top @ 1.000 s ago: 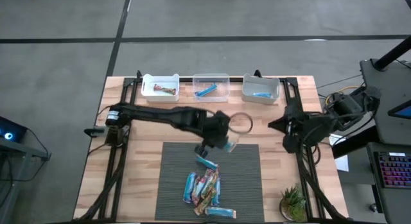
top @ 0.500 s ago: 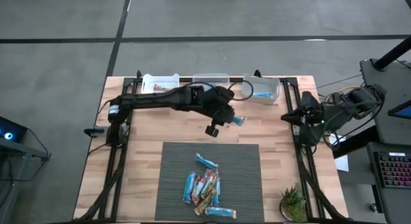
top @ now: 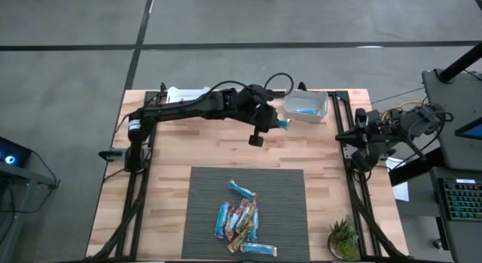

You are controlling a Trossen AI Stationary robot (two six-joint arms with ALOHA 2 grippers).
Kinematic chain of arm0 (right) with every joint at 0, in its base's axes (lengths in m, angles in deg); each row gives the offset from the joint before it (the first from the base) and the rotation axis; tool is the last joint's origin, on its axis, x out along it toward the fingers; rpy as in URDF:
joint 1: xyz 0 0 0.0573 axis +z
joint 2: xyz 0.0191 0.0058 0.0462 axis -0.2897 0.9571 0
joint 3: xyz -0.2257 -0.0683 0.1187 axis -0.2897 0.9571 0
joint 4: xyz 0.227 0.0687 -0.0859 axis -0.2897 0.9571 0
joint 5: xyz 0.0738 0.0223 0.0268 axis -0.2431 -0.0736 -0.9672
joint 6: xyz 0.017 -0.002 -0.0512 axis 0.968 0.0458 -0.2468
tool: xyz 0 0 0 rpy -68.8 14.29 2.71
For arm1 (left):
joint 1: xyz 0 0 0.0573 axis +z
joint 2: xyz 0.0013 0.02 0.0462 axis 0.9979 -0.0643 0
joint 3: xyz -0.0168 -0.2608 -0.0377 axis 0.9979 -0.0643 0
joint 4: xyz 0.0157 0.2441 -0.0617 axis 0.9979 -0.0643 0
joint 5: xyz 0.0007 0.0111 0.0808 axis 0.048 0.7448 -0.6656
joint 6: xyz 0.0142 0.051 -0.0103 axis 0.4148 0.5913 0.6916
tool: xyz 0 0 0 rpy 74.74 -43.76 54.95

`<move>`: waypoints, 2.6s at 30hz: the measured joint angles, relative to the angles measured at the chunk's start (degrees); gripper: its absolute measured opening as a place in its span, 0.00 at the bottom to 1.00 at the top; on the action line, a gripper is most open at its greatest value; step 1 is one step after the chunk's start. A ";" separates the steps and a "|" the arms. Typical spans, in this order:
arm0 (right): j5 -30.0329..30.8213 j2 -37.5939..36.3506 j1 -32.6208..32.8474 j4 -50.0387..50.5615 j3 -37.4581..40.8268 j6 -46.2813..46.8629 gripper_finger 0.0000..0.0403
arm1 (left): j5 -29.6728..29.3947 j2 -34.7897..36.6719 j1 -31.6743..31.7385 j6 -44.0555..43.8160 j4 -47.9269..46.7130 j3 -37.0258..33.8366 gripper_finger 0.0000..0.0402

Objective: Pick and place Granola Bars by type
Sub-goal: Put the yellow granola bar into the gray bin

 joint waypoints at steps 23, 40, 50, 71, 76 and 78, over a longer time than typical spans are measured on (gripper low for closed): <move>10.82 1.24 -0.11 -7.38 0.95 -3.51 0.02 | 6.58 -0.08 7.23 -0.25 2.95 -0.11 0.12; -1.85 3.02 -12.02 -12.39 1.62 -8.64 0.02 | 8.09 -0.08 7.50 0.45 2.98 -0.11 0.12; -12.03 6.67 -22.45 -12.38 3.47 -10.03 0.02 | 8.05 -0.08 7.65 -0.14 3.31 -0.11 0.12; -16.92 6.64 -34.46 -12.74 5.39 -10.75 0.02 | 12.26 -0.09 14.05 0.07 5.28 -0.15 0.12; -16.90 6.58 -34.69 -12.65 5.39 -11.07 0.02 | 14.49 -0.10 15.02 -0.69 7.49 -0.15 0.12; -16.90 6.53 -34.67 -12.65 5.39 -11.17 0.02 | 15.24 -0.10 15.13 -1.94 9.50 -0.15 0.12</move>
